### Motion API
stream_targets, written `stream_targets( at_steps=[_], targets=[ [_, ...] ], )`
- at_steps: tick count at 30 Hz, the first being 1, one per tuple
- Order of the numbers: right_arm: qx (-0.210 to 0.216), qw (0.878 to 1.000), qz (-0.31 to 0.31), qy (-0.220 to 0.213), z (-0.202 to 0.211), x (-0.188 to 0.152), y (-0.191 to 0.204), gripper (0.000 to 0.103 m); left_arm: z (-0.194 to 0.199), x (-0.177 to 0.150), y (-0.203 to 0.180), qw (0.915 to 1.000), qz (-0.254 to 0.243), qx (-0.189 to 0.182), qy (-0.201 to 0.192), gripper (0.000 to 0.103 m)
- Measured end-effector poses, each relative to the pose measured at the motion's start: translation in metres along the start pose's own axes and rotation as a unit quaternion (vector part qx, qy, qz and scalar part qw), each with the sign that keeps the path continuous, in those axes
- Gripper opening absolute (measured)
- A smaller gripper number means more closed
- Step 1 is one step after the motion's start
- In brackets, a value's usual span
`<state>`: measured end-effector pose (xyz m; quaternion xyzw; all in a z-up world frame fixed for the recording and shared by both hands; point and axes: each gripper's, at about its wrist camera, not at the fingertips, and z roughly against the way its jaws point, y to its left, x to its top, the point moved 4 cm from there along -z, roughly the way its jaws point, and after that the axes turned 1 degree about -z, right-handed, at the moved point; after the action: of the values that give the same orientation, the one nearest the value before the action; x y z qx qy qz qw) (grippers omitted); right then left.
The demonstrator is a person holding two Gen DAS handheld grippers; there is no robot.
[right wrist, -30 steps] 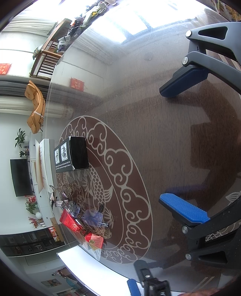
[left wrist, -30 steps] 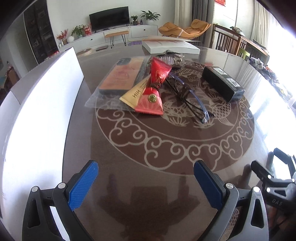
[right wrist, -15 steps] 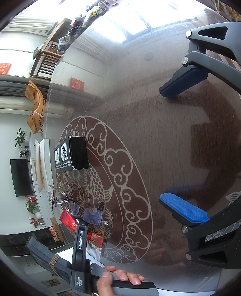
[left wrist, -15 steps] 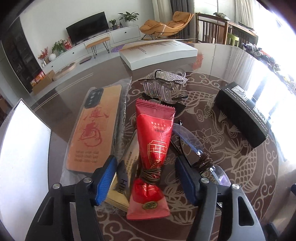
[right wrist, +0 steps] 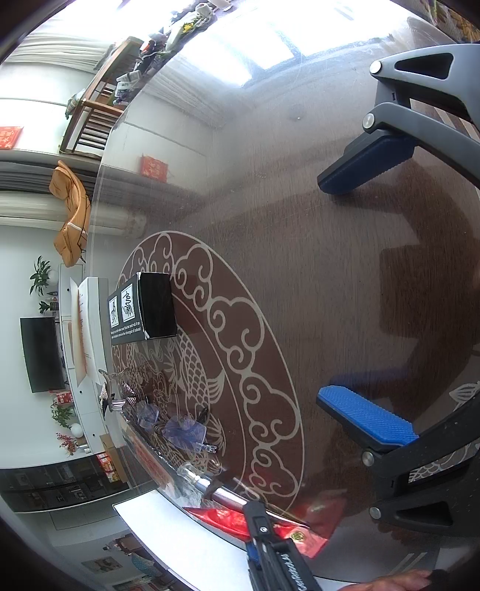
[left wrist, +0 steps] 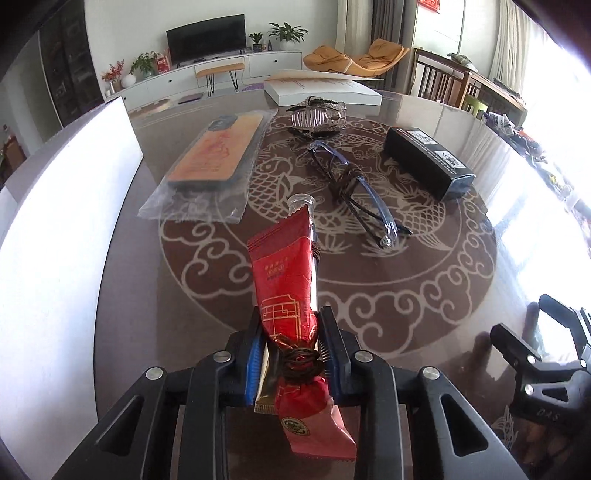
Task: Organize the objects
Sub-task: 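Reach the left tool to the red tube and close on it, then lift the red tube with the left tool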
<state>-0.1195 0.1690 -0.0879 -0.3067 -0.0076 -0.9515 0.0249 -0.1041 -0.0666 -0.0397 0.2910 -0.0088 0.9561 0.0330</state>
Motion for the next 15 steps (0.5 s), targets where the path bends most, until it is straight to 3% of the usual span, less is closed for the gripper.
stream_targets(
  at_steps=[3,5,6,7,12,15],
  targets=[
    [0.000,1.000,0.000,0.000,0.000,0.000,0.000,0.103,0.006,-0.016,0.001,1.0000,0.001,-0.003,-0.002,0.031],
    [0.000,1.000,0.000,0.000,0.000,0.000,-0.001,0.103,0.005,-0.020,0.000,0.9999,-0.009,0.008,-0.006,0.057],
    [0.000,1.000,0.000,0.000,0.000,0.000,0.000,0.103,0.002,-0.021,0.001,0.9998,-0.009,0.015,-0.001,0.082],
    [0.000,1.000,0.000,0.000,0.000,0.000,0.000,0.103,-0.001,-0.021,0.003,0.9998,-0.008,0.016,0.002,0.091],
    [0.000,1.000,0.000,0.000,0.000,0.000,-0.001,0.103,-0.005,-0.022,0.012,0.9999,0.003,0.014,-0.007,0.103],
    [0.000,1.000,0.000,0.000,0.000,0.000,0.000,0.103,-0.005,-0.021,0.013,0.9999,0.003,0.013,-0.008,0.103]
  ],
)
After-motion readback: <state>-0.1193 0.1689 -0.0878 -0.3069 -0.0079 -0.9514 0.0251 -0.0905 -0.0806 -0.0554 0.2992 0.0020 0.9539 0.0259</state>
